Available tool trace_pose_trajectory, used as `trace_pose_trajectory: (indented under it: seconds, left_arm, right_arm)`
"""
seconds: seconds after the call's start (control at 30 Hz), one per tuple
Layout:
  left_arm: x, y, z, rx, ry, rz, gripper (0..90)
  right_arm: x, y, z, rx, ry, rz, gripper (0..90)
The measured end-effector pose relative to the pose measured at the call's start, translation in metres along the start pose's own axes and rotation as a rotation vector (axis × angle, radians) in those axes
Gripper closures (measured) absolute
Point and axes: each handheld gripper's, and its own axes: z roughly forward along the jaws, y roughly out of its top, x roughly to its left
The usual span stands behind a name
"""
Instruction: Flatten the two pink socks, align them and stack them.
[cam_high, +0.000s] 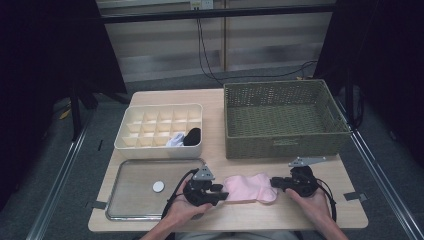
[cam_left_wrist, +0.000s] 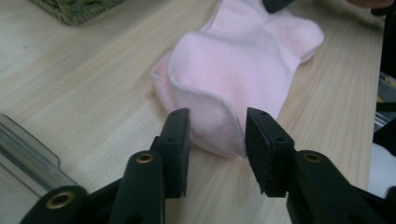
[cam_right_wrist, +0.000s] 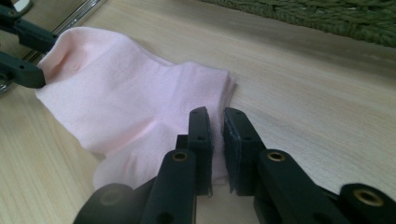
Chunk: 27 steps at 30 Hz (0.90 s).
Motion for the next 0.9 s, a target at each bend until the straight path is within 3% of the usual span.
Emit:
trace_pose_trajectory:
  seconds: [0.13,0.2,0.33,0.5,0.67,0.9]
  left_arm:
    - [-0.002,0.007,-0.008,-0.037,-0.009,-0.004,58.4]
    - [-0.003,0.011,-0.011,-0.062,-0.026,-0.006,60.5]
    - [-0.008,0.020,-0.007,-0.081,-0.055,0.006,65.4]
    - [-0.010,0.033,0.011,-0.034,-0.061,0.053,69.8]
    - [-0.009,0.041,0.029,-0.033,-0.088,0.034,76.2]
    - [-0.015,0.041,0.050,-0.010,-0.125,0.033,76.9]
  right_arm:
    - [-0.001,0.000,-0.004,-0.029,0.011,0.009,74.8]
    - [-0.001,0.000,-0.008,-0.063,0.011,0.015,70.6]
    - [0.000,0.000,-0.009,-0.071,0.027,0.028,65.8]
    - [0.000,0.000,-0.004,-0.038,0.034,0.023,62.8]
    - [-0.003,0.001,0.003,-0.012,0.033,0.021,64.2]
    - [0.000,0.001,0.007,-0.005,0.029,-0.005,67.9]
